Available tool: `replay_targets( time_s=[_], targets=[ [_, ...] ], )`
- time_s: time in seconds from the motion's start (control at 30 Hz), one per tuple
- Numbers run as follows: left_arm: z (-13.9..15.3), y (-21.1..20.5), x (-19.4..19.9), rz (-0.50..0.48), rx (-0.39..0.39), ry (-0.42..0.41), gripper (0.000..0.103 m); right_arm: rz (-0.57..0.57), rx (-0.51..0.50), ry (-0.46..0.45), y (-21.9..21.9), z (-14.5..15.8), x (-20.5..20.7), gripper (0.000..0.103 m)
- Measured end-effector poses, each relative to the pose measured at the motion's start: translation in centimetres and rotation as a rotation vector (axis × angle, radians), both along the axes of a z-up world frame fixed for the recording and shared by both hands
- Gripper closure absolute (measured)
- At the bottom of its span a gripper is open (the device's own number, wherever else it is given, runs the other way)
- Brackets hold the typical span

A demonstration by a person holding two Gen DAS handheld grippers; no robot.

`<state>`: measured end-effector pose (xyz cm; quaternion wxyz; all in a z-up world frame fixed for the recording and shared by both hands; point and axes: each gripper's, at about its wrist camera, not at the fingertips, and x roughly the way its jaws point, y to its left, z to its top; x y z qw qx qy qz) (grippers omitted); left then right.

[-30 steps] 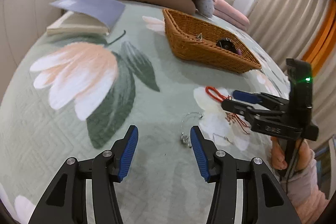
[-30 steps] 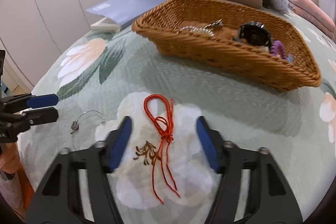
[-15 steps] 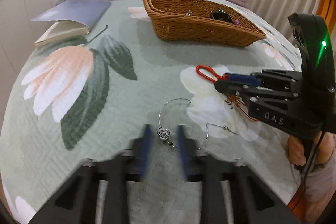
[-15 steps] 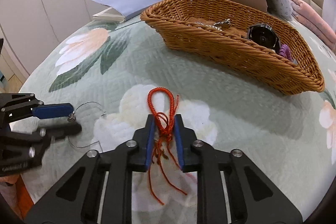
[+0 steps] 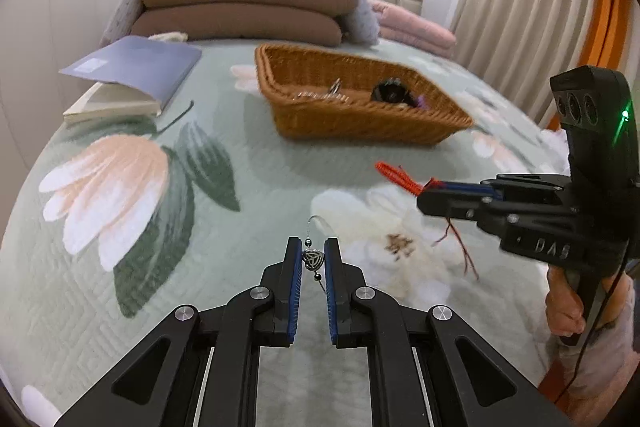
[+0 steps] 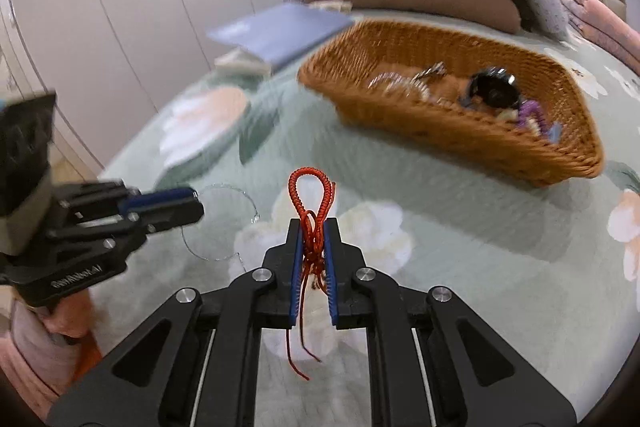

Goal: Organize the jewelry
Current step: 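Carry both held items into the basket and open both tools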

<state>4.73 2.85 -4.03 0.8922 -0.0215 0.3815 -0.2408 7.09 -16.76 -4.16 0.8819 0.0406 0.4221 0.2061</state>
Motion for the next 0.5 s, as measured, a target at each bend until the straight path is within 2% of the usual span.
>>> replay_targets(
  time_s=[0.27, 0.5],
  targets=[
    [2.7, 0.3, -0.4, -0.064, -0.156, -0.030, 0.092, -0.060, 0.070, -0.072, -3.4, 3.5, -1.4, 0.094],
    [6.4, -0.8, 1.0, -0.090, -0.181, -0.072, 0.092, -0.145, 0.091, -0.111, -6.5, 5.4, -1.3, 0.094]
  ],
)
